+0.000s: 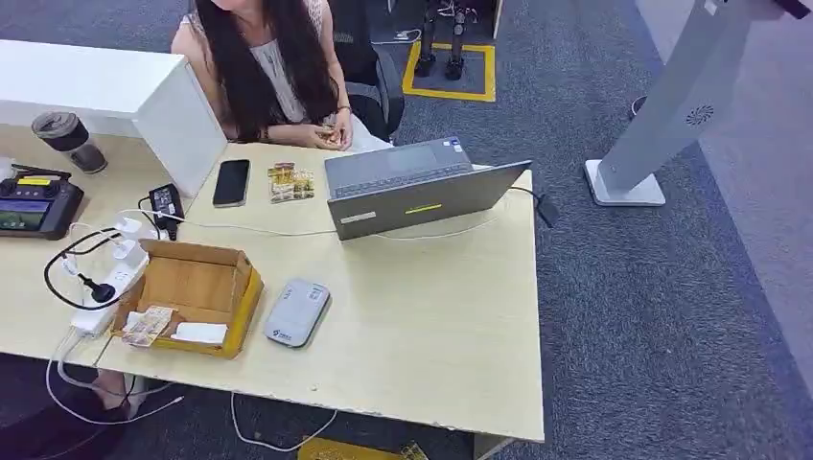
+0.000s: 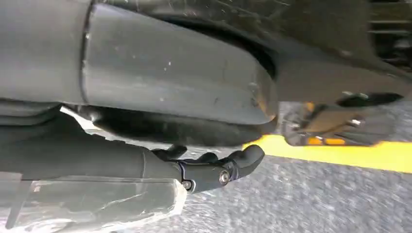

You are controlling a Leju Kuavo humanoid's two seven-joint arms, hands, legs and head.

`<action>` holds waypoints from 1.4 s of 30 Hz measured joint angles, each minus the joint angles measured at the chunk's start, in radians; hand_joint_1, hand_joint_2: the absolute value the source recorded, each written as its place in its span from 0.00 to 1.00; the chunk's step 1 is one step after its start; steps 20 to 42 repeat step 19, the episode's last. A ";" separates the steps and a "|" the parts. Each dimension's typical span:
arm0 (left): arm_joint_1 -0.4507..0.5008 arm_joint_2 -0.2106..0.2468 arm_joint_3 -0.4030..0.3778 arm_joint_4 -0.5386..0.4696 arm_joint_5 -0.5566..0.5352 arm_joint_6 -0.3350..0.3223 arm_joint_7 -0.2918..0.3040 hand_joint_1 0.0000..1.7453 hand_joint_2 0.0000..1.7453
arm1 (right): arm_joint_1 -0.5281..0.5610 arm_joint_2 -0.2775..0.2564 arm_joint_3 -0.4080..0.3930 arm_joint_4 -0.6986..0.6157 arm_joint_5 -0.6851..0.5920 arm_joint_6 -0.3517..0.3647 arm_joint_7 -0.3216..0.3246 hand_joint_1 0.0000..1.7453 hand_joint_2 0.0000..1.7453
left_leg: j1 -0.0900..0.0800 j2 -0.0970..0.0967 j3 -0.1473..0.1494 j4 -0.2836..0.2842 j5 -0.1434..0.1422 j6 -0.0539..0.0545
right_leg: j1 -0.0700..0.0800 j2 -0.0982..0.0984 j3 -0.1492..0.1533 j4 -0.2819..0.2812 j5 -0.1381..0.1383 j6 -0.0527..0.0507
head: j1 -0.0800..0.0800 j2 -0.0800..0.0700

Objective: Pass the card to the sensor for recognition and then transmit it.

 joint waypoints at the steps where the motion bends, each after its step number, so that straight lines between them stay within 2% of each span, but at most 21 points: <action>1: -0.002 -0.010 0.021 0.060 0.003 0.024 0.027 0.00 0.00 | -0.001 0.000 0.001 0.000 -0.002 0.000 0.019 0.00 0.00 | -0.001 0.000 0.001 0.000 0.000 0.000 | -0.001 0.000 0.001 0.000 0.000 0.000 | -0.001 0.000; 2: -0.003 -0.022 0.035 0.122 -0.010 0.049 0.031 0.00 1.00 | -0.002 0.001 0.001 -0.002 -0.009 0.000 0.040 0.00 0.00 | -0.002 0.000 0.001 0.000 0.000 0.001 | -0.002 0.000 0.001 0.000 0.000 0.000 | -0.001 0.000; 4: -0.002 -0.065 0.046 0.250 -0.056 0.116 0.012 0.00 1.00 | -0.004 0.003 0.001 -0.002 -0.026 0.000 0.063 0.00 0.00 | -0.002 0.000 0.001 0.000 0.000 0.001 | -0.002 0.000 0.001 -0.001 0.000 0.001 | -0.001 0.000; 7: -0.003 -0.124 0.046 0.367 -0.114 0.201 -0.015 0.00 1.00 | -0.005 0.006 0.001 -0.003 -0.045 -0.003 0.062 0.00 0.00 | -0.002 -0.001 0.001 0.001 0.000 0.002 | -0.002 0.000 0.002 -0.003 0.001 0.002 | 0.003 0.000; 10: -0.006 -0.146 0.046 0.438 -0.125 0.220 -0.023 0.00 1.00 | -0.005 0.008 0.001 -0.003 -0.051 -0.010 0.061 0.00 0.00 | -0.002 -0.001 0.001 0.001 -0.001 0.002 | -0.002 0.000 0.002 -0.004 0.001 0.002 | 0.004 0.000; 13: -0.006 -0.154 0.046 0.467 -0.133 0.236 -0.022 0.00 1.00 | -0.005 0.008 0.000 -0.003 -0.052 -0.010 0.060 0.00 0.00 | -0.001 -0.001 0.001 0.001 -0.001 0.002 | -0.001 0.000 0.002 -0.003 0.001 0.002 | 0.003 0.000; 14: -0.008 -0.156 0.046 0.477 -0.146 0.257 -0.020 0.00 1.00 | -0.005 0.008 0.000 -0.003 -0.054 -0.010 0.056 0.00 1.00 | 0.000 -0.001 0.001 0.001 -0.001 0.002 | 0.000 0.000 0.002 -0.003 0.001 0.002 | 0.004 0.000; 18: -0.009 -0.173 0.031 0.516 -0.253 0.378 0.020 0.00 1.00 | -0.003 0.009 -0.014 -0.003 -0.061 -0.010 0.044 0.00 1.00 | 0.000 -0.001 0.002 0.000 0.000 0.001 | 0.000 0.000 0.002 -0.003 0.001 0.002 | 0.004 0.000; 19: -0.008 -0.181 0.014 0.524 -0.276 0.391 0.037 0.00 1.00 | 0.000 0.009 -0.029 -0.004 -0.053 -0.010 0.044 0.00 1.00 | 0.000 -0.001 0.002 0.000 0.000 0.001 | 0.001 0.000 0.002 -0.003 0.001 0.002 | 0.003 0.000; 42: -0.008 -0.181 0.014 0.524 -0.276 0.391 0.037 0.00 1.00 | 0.000 0.009 -0.029 -0.004 -0.053 -0.010 0.044 0.00 1.00 | 0.000 -0.001 0.002 0.000 0.000 0.001 | 0.001 0.000 0.002 -0.003 0.001 0.002 | 0.003 0.000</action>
